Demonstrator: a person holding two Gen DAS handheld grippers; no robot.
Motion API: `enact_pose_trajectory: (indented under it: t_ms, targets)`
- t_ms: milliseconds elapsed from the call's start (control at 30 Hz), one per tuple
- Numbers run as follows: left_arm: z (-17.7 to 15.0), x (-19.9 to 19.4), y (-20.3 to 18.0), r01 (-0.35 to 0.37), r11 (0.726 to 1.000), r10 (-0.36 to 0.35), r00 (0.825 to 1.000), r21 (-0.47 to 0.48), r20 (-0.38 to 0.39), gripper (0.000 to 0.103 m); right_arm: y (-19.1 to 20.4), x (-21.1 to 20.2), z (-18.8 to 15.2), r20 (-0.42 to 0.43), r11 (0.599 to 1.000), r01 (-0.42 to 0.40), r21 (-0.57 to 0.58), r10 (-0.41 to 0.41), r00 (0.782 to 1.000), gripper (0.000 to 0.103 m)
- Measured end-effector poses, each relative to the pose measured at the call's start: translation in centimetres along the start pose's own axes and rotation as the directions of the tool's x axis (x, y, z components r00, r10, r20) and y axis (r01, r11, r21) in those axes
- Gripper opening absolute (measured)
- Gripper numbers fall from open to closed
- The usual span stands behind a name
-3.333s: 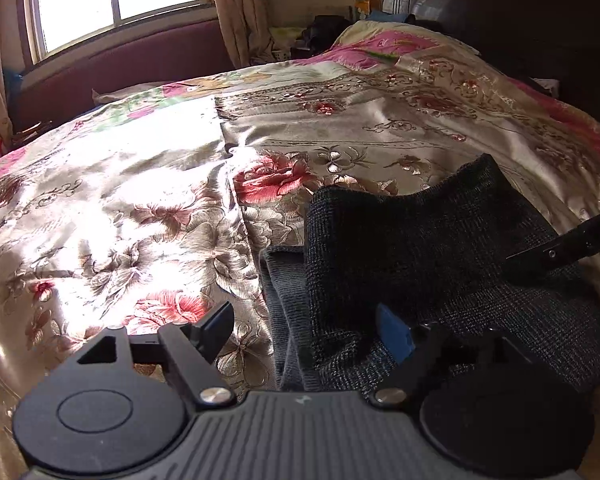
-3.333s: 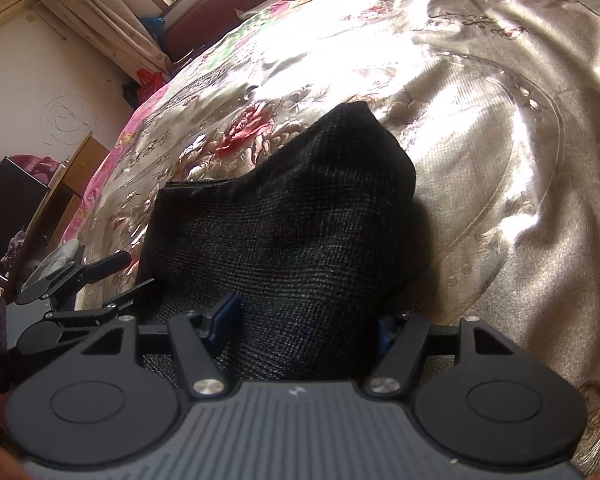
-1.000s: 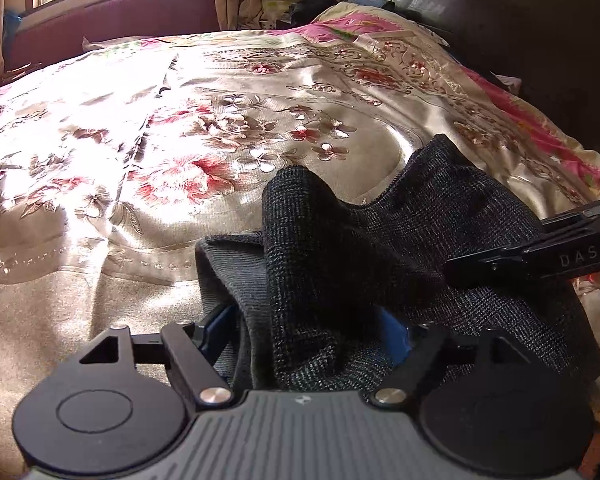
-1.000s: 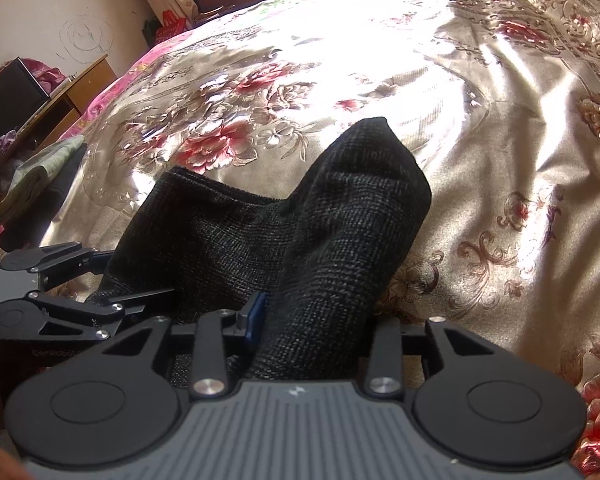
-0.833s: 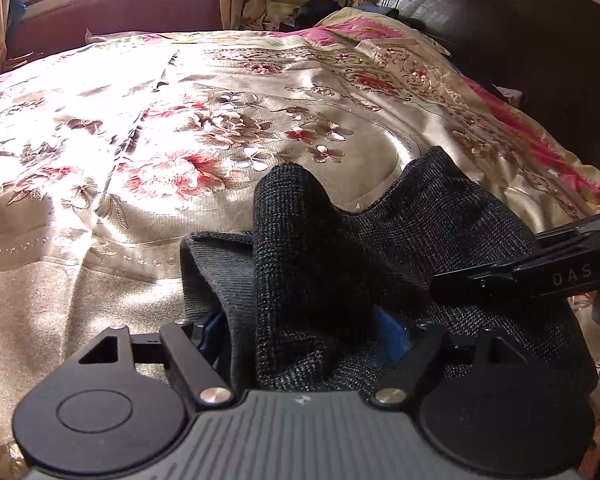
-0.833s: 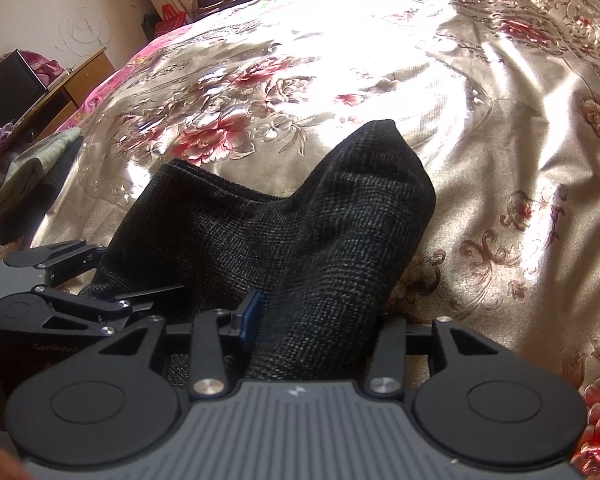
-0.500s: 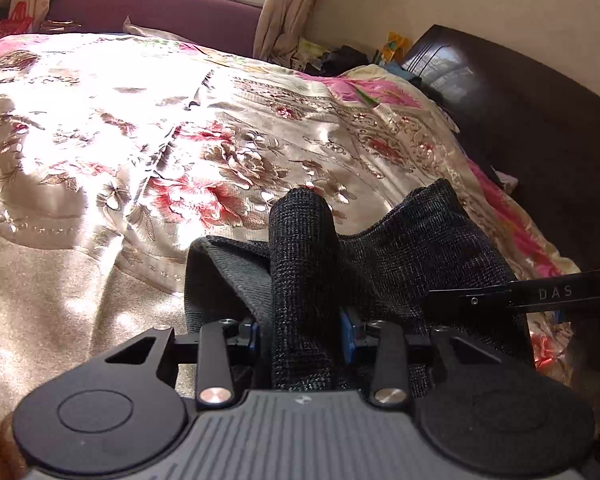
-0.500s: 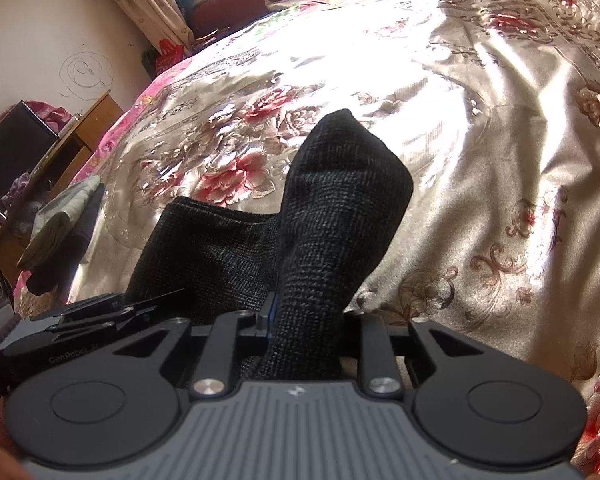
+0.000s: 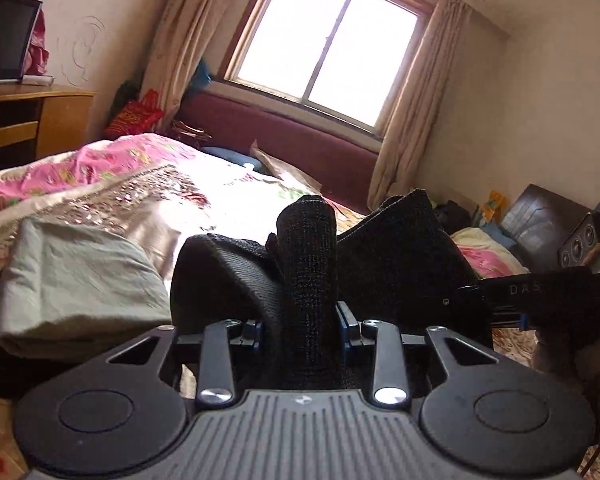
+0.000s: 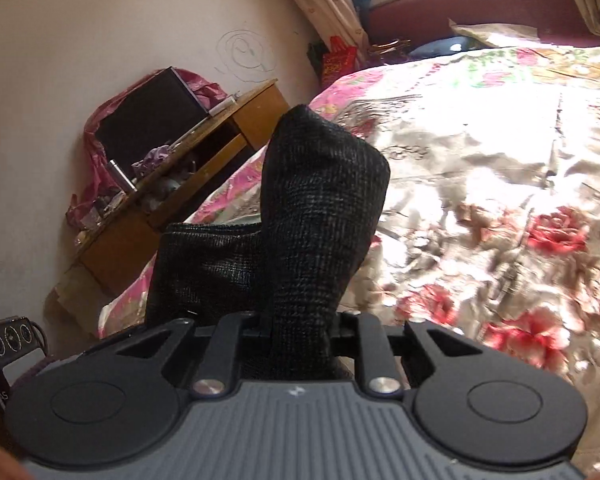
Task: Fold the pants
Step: 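Carry the bundle with both grippers and set it on the grey-green cloth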
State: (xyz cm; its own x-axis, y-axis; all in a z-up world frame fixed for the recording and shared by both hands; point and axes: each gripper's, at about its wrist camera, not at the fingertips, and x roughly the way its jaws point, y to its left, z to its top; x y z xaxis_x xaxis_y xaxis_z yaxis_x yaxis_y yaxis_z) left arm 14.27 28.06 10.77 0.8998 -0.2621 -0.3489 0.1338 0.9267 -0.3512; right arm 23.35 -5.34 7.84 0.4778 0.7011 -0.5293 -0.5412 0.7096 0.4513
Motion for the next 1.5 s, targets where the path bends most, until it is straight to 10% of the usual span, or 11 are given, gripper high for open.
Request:
enact_pose_trajectory:
  t_ms: [267, 433, 567, 800, 933, 1167, 1500]
  targets:
    - [8.1, 2.2, 12.4, -0.224, 0.974, 0.224, 0.974, -0.005, -0.038, 0.046, 6.1, 18.6, 7.0, -0.137, 0.977, -0.203, 0.065, 0.21, 0.968, 0.02]
    - [5.9, 6.9, 19.3, -0.34, 0.94, 0.332, 0.918, -0.002, -0.217, 0.047, 5.7, 27.3, 6.8, -0.248, 0.988, -0.129, 0.084, 0.146, 0.958, 0.021]
    - [3.3, 7.2, 21.7, -0.368, 0.93, 0.356, 0.906, -0.009, -0.23, 0.064, 4.8, 31.8, 4.7, -0.321, 0.998, -0.002, -0.059, -0.017, 0.947, 0.047]
    - [2.4, 4.1, 20.0, -0.411, 0.91, 0.413, 0.894, 0.051, -0.171, 0.075, 2.5, 27.9, 4.8, -0.184, 0.998, -0.006, -0.062, -0.006, 0.983, 0.049]
    - [2.1, 3.2, 16.3, -0.497, 0.835, 0.519, 0.854, 0.236, -0.036, 0.075, 4.7, 23.4, 3.2, -0.005, 0.966, 0.055, -0.254, -0.058, 0.998, 0.052]
    - [1.5, 4.6, 14.8, -0.555, 0.797, 0.587, 0.804, 0.24, -0.091, 0.076, 5.2, 24.6, 2.1, -0.093, 0.945, 0.191, -0.267, -0.223, 0.97, 0.041]
    - [-3.8, -4.8, 2.1, -0.485, 0.847, 0.493, 0.87, 0.216, 0.018, 0.099, 8.9, 7.1, -6.3, 0.015, 0.966, 0.119, -0.231, -0.118, 0.993, 0.044]
